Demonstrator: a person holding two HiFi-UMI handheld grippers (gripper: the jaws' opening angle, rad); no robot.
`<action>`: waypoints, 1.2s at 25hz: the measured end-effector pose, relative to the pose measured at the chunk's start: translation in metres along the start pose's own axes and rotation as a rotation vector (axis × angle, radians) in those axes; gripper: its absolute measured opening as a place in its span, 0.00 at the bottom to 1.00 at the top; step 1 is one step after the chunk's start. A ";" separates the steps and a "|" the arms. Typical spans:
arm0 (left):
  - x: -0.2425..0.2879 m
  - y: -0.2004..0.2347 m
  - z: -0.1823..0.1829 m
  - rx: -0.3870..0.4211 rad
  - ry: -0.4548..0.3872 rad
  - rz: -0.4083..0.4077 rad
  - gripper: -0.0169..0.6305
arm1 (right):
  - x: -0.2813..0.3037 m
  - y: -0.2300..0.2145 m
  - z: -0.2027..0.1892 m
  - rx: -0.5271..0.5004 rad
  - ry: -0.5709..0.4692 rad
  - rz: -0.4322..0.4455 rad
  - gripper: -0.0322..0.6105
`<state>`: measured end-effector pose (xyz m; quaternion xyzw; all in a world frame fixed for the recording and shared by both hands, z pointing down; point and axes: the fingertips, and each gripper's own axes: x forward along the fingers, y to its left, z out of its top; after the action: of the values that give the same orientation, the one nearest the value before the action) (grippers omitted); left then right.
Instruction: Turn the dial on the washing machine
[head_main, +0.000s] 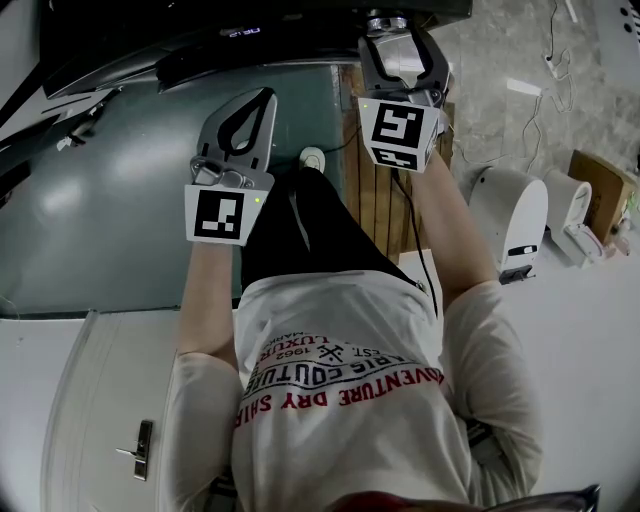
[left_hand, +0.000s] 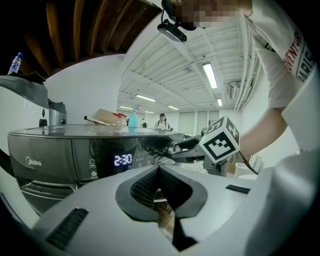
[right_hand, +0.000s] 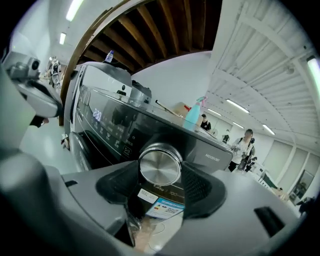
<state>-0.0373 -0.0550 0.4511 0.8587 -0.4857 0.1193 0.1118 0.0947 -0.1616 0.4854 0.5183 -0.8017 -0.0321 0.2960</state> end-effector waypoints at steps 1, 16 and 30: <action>0.000 0.000 -0.001 0.000 0.001 0.001 0.05 | 0.000 0.000 0.001 0.028 0.001 0.010 0.49; 0.000 -0.004 -0.002 0.007 0.005 -0.003 0.05 | 0.001 -0.005 -0.003 0.241 -0.008 0.055 0.49; -0.033 0.002 0.041 0.059 -0.041 0.041 0.05 | -0.071 0.003 0.041 0.269 -0.133 0.131 0.21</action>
<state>-0.0515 -0.0416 0.4016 0.8537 -0.5017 0.1184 0.0742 0.0916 -0.1100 0.4218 0.4965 -0.8487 0.0609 0.1719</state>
